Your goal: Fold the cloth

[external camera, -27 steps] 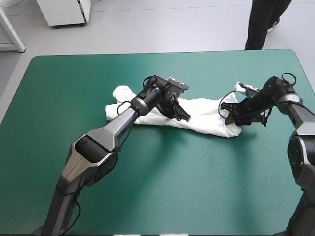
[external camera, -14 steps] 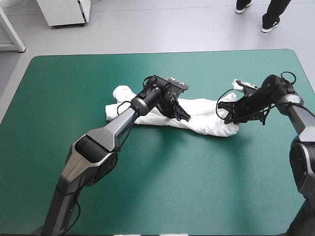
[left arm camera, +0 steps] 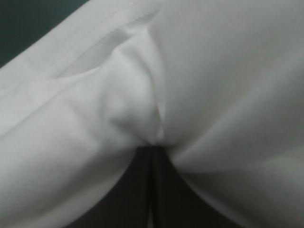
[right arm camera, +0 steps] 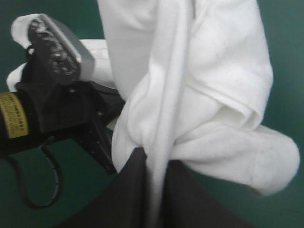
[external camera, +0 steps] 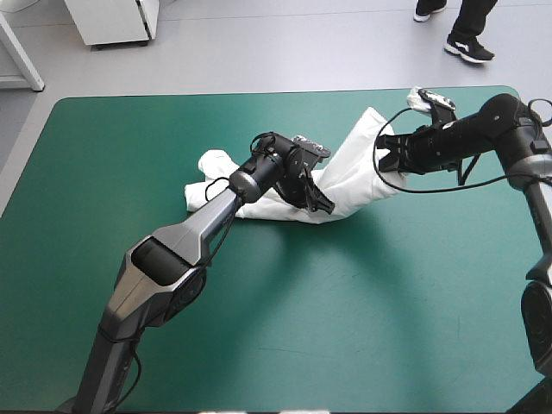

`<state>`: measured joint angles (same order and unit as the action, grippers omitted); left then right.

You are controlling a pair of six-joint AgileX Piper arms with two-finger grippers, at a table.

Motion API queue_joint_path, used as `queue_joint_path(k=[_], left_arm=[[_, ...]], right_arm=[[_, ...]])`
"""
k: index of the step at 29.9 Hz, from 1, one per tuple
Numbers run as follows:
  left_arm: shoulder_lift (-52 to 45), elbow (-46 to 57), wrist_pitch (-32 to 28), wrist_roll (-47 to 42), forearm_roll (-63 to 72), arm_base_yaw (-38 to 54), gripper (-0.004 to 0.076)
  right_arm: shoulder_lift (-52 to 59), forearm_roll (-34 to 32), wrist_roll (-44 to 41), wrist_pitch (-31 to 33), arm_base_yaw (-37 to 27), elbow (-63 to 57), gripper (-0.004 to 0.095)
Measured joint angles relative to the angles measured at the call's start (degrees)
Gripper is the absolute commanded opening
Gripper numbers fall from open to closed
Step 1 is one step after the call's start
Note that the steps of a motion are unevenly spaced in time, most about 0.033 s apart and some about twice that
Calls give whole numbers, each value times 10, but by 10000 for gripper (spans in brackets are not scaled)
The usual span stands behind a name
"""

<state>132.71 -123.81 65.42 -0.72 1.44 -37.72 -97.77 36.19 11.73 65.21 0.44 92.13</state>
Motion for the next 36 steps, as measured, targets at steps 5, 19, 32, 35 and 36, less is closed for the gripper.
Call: queue_joint_path(k=[5, 19, 32, 35, 36], left_arm=[[0, 0, 0, 0, 0, 0, -22], [-73, 3, 51, -41, -65, 6, -22], [-292, 267, 54, -41, -77, 54, -22], [-356, 349, 56, -45, -80, 59, -22], [-380, 370, 57, -46, -80, 59, -22]], right_arm=[[2, 10, 2, 4, 28, 24, -14], [4, -4, 2, 2, 42, 27, -14], [4, -1, 9, -44, 72, 27, -14], [4, -1, 17, -71, 96, 27, -14], [4, 1, 18, -79, 106, 27, -14]])
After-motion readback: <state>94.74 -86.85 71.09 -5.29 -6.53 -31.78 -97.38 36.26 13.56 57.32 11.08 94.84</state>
